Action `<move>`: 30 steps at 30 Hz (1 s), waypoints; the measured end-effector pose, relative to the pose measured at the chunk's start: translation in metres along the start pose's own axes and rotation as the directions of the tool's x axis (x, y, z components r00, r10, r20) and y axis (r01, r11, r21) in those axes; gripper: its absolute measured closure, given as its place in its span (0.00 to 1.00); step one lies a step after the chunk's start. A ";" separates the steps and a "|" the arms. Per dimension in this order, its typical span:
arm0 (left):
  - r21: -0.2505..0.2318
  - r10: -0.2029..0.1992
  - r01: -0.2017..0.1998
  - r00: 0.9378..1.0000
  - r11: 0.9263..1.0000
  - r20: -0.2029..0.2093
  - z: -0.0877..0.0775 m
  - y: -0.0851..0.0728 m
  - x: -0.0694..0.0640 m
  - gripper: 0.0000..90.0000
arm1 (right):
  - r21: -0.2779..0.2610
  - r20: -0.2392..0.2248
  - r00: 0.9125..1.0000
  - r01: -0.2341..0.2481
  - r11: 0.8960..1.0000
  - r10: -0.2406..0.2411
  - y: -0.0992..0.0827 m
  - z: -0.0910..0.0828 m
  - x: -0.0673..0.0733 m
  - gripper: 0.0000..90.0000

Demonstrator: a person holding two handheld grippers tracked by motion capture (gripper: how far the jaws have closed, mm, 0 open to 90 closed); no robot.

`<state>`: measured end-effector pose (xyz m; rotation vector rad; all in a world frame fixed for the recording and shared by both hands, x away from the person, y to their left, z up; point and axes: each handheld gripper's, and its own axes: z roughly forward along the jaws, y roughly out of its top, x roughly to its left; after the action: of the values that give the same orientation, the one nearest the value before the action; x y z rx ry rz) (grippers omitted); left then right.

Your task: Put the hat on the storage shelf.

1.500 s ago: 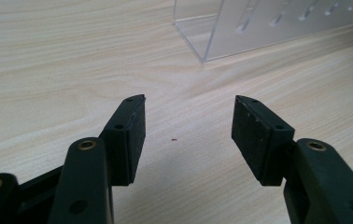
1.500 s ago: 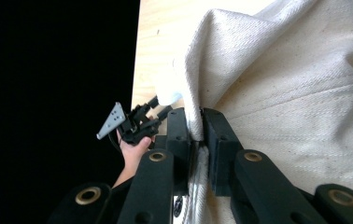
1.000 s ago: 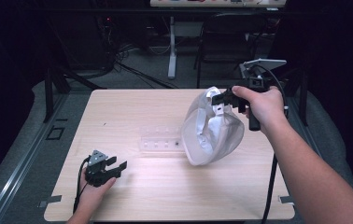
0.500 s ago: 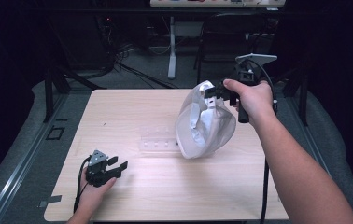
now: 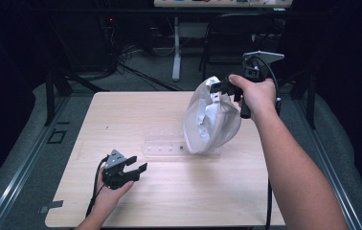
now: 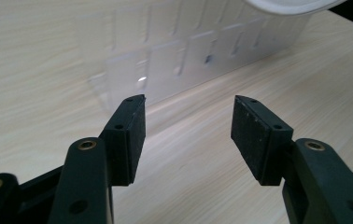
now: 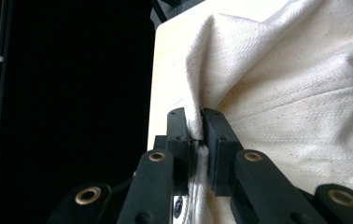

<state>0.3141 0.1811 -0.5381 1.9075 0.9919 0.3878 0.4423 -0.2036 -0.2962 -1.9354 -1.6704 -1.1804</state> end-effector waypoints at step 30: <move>-0.009 0.314 -0.315 0.948 0.949 -0.042 0.086 0.083 -0.120 0.52 | -0.014 0.000 1.000 -0.016 1.000 0.016 0.002 0.016 0.003 0.91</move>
<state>0.3317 0.0174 -0.4982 2.0547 0.7052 0.6185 0.4503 -0.1910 -0.3026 -1.9537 -1.6478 -1.1887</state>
